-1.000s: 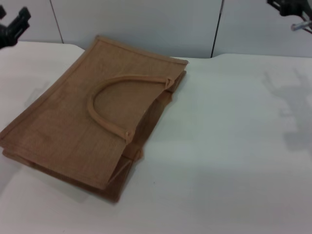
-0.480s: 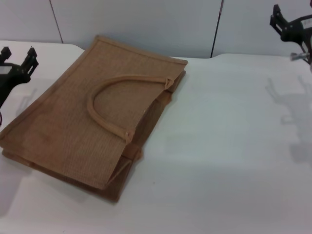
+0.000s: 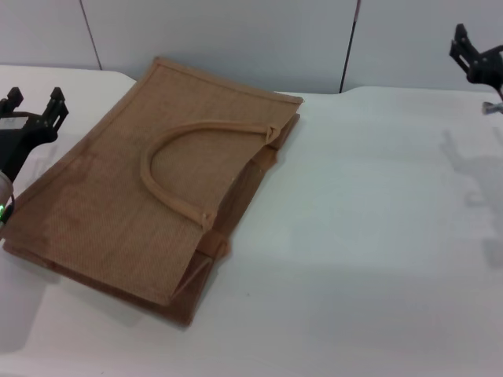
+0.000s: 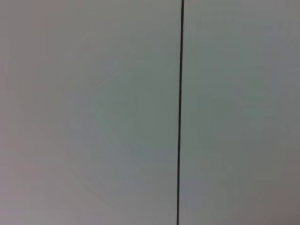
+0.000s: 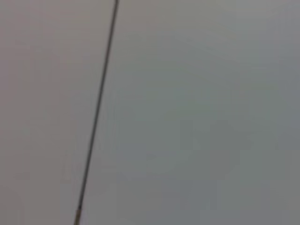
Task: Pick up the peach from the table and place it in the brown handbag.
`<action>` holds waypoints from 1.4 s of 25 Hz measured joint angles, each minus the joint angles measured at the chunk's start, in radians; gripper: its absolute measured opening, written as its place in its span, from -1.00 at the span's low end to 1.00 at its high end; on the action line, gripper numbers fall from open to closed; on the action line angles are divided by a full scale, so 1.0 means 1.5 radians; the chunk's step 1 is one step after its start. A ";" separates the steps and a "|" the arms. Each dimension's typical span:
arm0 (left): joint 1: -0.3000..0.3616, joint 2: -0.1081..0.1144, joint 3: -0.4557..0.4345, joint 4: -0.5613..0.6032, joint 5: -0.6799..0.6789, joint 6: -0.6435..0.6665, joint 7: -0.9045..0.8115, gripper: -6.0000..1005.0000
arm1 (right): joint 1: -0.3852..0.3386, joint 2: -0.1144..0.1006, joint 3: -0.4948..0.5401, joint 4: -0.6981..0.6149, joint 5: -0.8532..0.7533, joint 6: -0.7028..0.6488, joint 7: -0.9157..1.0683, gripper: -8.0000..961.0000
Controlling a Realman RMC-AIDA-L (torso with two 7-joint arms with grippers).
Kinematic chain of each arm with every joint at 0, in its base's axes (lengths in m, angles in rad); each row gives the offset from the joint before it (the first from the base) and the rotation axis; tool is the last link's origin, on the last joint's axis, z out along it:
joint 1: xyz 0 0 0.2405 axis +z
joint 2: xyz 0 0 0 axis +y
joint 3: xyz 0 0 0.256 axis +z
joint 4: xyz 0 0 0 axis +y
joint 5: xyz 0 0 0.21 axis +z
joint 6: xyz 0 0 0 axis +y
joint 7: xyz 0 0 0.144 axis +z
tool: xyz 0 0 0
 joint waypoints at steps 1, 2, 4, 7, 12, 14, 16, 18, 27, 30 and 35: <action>0.000 0.000 0.000 -0.001 -0.006 -0.001 0.003 0.39 | -0.001 0.000 -0.002 0.008 -0.001 -0.007 0.011 0.83; 0.000 -0.001 0.000 -0.002 -0.011 -0.001 0.006 0.39 | -0.001 0.001 -0.005 0.015 -0.001 -0.012 0.025 0.83; 0.002 -0.001 0.000 -0.005 -0.020 -0.001 0.009 0.39 | 0.000 0.001 -0.015 0.029 -0.002 -0.022 0.053 0.83; 0.001 0.000 0.000 -0.008 -0.021 0.002 0.010 0.39 | 0.002 0.001 -0.027 0.047 -0.002 -0.037 0.082 0.83; -0.002 0.000 0.000 -0.011 -0.022 0.004 0.014 0.39 | 0.019 0.001 -0.029 0.068 -0.003 -0.038 0.088 0.83; -0.002 0.000 0.000 -0.011 -0.022 0.006 0.014 0.39 | 0.027 0.001 -0.029 0.077 -0.003 -0.035 0.089 0.83; -0.003 0.000 0.000 -0.011 -0.022 0.006 0.014 0.39 | 0.028 0.001 -0.029 0.079 -0.003 -0.035 0.089 0.83; -0.004 0.000 0.000 -0.011 -0.022 0.007 0.014 0.39 | 0.028 0.001 -0.029 0.079 -0.003 -0.035 0.090 0.83; -0.006 0.001 0.000 -0.012 -0.022 0.017 0.014 0.39 | 0.030 0.001 -0.029 0.078 -0.003 -0.035 0.090 0.83; -0.008 0.001 0.003 -0.012 -0.019 0.022 0.015 0.40 | 0.032 0.001 -0.033 0.079 -0.012 -0.035 0.087 0.83; -0.024 0.002 0.010 -0.027 -0.013 0.044 0.029 0.40 | 0.039 0.000 -0.037 0.098 -0.056 -0.035 0.085 0.83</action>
